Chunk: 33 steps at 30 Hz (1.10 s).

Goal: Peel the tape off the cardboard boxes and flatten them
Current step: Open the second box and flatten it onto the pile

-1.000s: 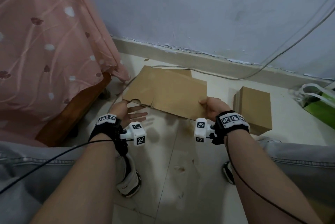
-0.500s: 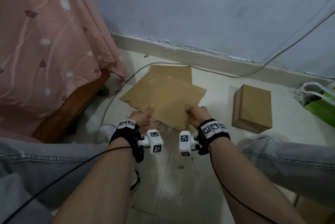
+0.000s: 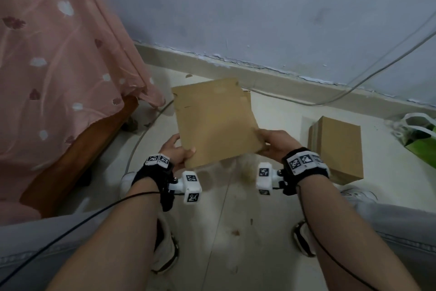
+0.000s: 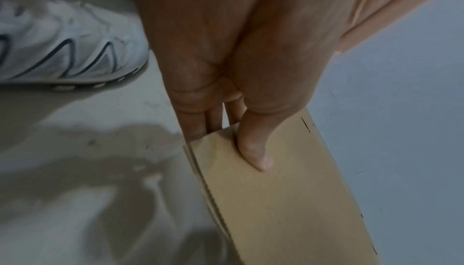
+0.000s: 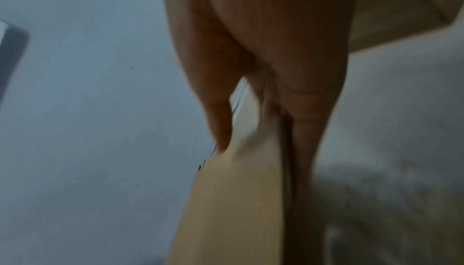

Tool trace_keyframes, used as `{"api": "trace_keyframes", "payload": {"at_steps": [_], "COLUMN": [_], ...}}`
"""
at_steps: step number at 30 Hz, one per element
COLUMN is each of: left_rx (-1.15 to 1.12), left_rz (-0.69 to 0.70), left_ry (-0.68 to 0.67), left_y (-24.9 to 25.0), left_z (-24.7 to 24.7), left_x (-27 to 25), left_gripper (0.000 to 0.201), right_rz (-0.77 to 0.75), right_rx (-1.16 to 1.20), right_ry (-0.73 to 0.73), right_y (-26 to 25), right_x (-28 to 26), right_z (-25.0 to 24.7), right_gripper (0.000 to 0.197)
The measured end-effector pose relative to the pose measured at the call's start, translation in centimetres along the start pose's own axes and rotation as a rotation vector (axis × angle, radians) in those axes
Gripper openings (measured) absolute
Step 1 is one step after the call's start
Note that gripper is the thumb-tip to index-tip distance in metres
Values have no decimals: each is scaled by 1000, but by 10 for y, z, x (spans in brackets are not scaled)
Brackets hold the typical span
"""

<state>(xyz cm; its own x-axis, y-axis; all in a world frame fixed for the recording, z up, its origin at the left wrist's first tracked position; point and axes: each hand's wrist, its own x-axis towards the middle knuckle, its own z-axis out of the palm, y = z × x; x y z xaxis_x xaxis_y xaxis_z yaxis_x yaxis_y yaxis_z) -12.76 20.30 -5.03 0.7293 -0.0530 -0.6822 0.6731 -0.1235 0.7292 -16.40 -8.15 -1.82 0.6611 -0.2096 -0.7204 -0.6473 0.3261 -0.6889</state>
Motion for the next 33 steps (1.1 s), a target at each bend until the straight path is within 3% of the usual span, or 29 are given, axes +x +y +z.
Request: {"api": "trace_keyframes", "payload": {"at_steps": [2,4,7,9,13,19,24,27,29,31,33], "left_rx": [45,108,224,226,308,420,448,505,569,653,790], "left_rz": [32,90,191,185,128,212,346,323,266,228,205], "left_ry": [-36,-56,84,160,95,144,254,253,230,195,145], "left_y": [10,22,38,48,53,33,35,35,31,26,23], "left_z": [0,6,20,25,27,30,37,36,35,35,38], "left_x": [8,21,48,66,96,110,113,118,117,115,115], "left_gripper": [65,66,69,72,74,57,55,56,58,58,59], "right_rz": [74,39,-34,-32,-45,-120,-157,-109,-65,-55,-157], "right_rx": [-253,-398,-283,-167,-137,-612,-498,-549,-645,-704,-806], "right_ry": [-108,-52,66,98,159,297,319,313,324,323,266], "right_y": [-7,-9,-11,-12,-11,-3,-13,-15,-10,-2,6], "right_x": [1,15,45,65,106,145,158,158,149,141,133], "right_z": [-7,-5,5,13,21,32,36,38,42,40,37], "right_gripper": [36,27,28,35,38,35,35,38,43,60,80]}}
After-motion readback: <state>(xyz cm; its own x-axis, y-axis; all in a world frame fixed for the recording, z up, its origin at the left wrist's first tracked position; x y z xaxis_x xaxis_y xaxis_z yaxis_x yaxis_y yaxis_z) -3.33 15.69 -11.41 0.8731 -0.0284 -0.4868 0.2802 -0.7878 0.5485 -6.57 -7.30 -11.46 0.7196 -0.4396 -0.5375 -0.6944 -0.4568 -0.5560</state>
